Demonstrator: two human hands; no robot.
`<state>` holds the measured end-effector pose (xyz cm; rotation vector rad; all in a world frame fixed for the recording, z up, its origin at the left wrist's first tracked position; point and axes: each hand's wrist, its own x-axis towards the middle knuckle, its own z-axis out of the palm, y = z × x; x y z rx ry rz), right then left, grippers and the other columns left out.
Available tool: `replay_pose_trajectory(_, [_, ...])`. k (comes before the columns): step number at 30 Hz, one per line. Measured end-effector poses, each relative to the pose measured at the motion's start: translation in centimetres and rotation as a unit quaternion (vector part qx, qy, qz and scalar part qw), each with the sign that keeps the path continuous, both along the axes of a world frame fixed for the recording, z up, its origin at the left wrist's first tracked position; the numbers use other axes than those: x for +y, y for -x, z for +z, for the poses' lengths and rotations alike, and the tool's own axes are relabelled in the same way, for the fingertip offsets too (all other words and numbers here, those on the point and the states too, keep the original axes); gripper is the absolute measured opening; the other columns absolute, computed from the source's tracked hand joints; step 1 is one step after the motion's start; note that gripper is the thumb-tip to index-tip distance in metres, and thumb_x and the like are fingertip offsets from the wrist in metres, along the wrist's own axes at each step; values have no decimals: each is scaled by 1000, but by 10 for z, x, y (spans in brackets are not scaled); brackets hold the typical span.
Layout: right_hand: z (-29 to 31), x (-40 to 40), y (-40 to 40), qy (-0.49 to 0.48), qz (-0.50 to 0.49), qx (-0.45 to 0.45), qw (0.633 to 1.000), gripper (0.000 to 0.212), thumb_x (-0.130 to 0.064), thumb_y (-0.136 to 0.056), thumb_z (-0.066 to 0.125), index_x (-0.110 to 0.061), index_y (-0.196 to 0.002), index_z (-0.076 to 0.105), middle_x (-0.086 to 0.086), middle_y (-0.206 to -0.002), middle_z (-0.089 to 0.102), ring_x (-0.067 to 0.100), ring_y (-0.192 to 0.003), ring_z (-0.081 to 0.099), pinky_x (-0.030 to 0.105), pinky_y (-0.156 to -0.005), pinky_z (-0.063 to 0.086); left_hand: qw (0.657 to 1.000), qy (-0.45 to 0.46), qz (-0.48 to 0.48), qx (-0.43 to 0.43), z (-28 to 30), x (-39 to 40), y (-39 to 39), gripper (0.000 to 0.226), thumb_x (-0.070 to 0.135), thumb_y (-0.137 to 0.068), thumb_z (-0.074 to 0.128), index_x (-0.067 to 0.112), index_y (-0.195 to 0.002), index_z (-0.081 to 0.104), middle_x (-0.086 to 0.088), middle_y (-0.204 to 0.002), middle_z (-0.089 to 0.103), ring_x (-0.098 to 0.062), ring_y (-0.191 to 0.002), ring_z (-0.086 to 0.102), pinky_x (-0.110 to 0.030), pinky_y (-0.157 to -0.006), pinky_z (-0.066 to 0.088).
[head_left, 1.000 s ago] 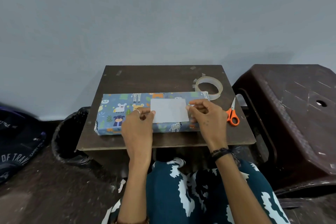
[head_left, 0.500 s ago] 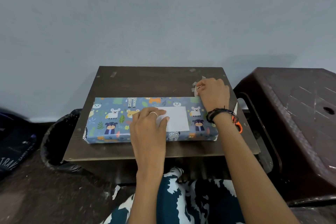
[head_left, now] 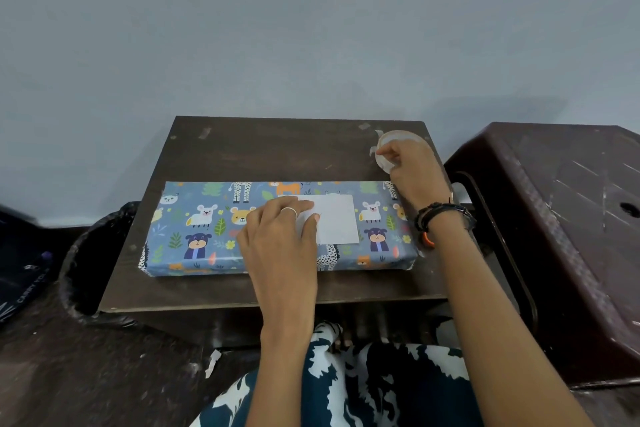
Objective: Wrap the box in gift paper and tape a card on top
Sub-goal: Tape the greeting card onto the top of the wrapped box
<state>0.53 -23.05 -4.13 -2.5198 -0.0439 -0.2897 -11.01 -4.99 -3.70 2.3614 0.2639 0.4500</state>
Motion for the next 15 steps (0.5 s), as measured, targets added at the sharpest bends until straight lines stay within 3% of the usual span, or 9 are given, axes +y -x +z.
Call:
replay_pose_trajectory(5, [-8,-7,-7,30,2,-41,999,6,-14,-85,63,-13,-91,65,3,-90,65,16,-86,56,37,-81,48,1000,1,-3,4,-2,1,0,11,25,-87,62,21,-92,71,11,-110,62,-14,-103,48,-24,-88,23])
replay_pose_trajectory(10, [-13,-10,-6,111,-37,-63,991,14,-16,-87,58,-13,-97,67,4,-106,64,25,-108,49,35,-88,34,1000,4,-2,8,-3,2,-1,11,26,-87,62,23,-94,70,13,-111,61,-13,-105,48,-22,-88,21])
replay_pose_trajectory(15, [-20,-10,-7,107,-59,-86,989,16,-20,-88,60,-8,-98,65,10,-109,60,29,-106,49,37,-88,35,1000,6,-5,4,-4,3,-1,11,25,-87,62,24,-94,70,13,-110,62,-14,-105,48,-21,-86,21])
